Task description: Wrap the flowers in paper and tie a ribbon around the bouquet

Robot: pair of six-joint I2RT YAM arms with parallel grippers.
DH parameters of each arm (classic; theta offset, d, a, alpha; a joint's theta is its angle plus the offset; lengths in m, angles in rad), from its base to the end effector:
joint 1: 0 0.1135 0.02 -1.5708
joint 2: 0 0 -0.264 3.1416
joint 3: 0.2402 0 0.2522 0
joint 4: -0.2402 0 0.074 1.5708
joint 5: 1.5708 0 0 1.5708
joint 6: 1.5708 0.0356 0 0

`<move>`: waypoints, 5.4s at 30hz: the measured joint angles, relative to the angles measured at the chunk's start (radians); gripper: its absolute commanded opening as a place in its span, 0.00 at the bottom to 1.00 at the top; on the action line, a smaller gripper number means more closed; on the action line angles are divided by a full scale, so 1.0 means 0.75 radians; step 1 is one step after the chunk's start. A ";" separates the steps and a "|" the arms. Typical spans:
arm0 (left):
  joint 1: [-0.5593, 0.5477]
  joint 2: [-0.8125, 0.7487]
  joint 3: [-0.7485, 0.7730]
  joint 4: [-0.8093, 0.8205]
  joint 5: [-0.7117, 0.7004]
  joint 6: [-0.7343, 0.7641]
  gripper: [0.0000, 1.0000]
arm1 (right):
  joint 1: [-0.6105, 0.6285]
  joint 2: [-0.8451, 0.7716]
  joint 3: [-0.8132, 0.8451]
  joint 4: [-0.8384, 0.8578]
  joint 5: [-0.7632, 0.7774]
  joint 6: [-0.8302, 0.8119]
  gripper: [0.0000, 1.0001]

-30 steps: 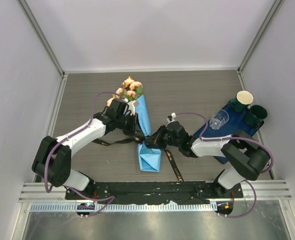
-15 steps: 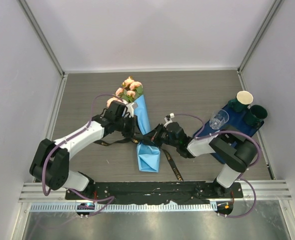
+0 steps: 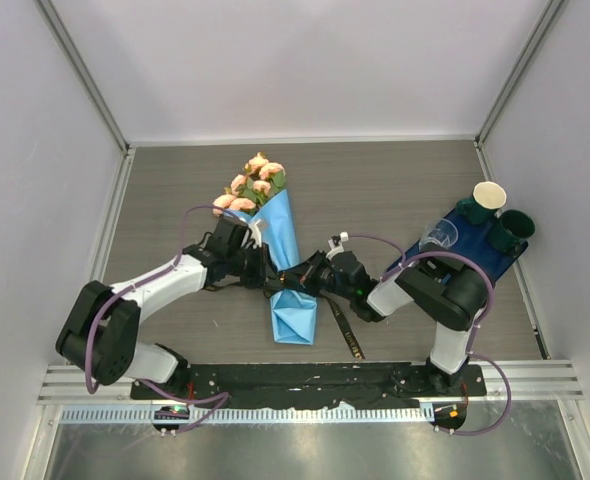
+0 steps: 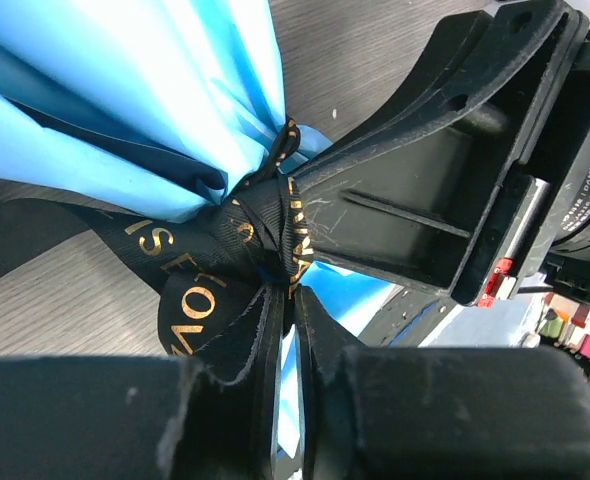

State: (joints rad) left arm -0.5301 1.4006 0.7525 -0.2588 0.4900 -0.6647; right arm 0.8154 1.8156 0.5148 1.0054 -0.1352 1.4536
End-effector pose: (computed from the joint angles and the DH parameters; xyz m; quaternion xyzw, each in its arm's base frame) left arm 0.2260 -0.1519 0.1906 0.0172 0.9204 -0.3674 0.1324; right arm 0.2102 0.2302 0.1177 0.2133 0.7738 0.5613 0.2018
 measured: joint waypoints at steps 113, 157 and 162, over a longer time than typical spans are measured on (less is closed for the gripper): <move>0.016 -0.046 0.058 -0.101 -0.300 -0.081 0.29 | 0.062 -0.015 -0.096 0.137 0.060 0.050 0.02; -0.086 0.036 0.304 -0.518 -0.524 -0.848 0.26 | 0.109 -0.295 -0.066 -0.268 0.099 -0.267 0.00; -0.097 0.036 0.304 -0.550 -0.547 -0.870 0.25 | 0.110 -0.295 -0.066 -0.294 0.099 -0.271 0.00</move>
State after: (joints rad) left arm -0.6029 1.4277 0.9802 -0.6712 0.0795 -1.3170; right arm 0.8978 1.5944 0.4652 0.7845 -0.0608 1.2503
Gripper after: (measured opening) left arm 0.262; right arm 0.026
